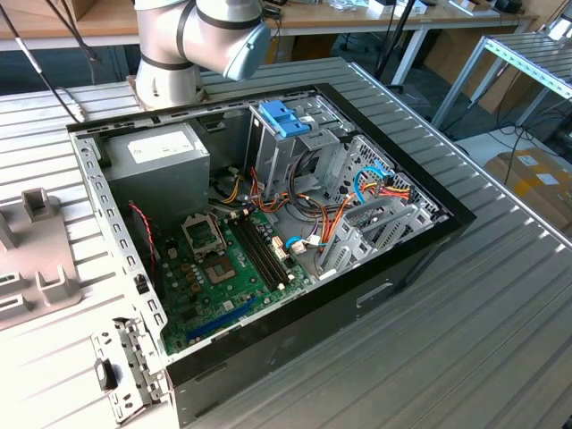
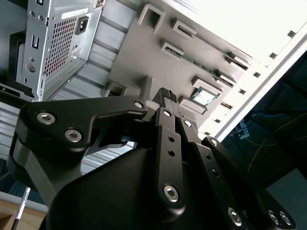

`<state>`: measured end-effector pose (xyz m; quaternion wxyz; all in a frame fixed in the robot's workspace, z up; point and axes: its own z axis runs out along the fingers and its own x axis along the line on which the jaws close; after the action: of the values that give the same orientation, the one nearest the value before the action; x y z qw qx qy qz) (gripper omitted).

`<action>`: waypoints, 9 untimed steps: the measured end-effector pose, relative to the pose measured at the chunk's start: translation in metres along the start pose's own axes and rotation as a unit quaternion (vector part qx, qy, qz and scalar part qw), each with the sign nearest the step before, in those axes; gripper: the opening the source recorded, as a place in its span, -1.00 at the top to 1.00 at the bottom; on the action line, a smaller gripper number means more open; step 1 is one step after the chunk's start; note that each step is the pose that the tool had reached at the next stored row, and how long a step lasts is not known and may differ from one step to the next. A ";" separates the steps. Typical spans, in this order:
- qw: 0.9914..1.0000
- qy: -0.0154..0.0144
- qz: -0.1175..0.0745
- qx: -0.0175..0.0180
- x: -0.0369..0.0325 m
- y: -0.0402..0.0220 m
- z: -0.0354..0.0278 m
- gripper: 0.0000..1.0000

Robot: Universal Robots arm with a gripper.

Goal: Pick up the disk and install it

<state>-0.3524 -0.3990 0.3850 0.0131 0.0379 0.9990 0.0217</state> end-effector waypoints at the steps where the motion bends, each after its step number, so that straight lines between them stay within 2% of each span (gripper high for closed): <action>1: 1.000 0.000 0.000 0.000 0.0005 0.0000 0.0000 0.79; 9: 1.000 0.000 0.000 0.000 0.0039 -0.0003 0.0000 0.79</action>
<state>-0.3563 -0.3990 0.3848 0.0131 0.0379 0.9990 0.0217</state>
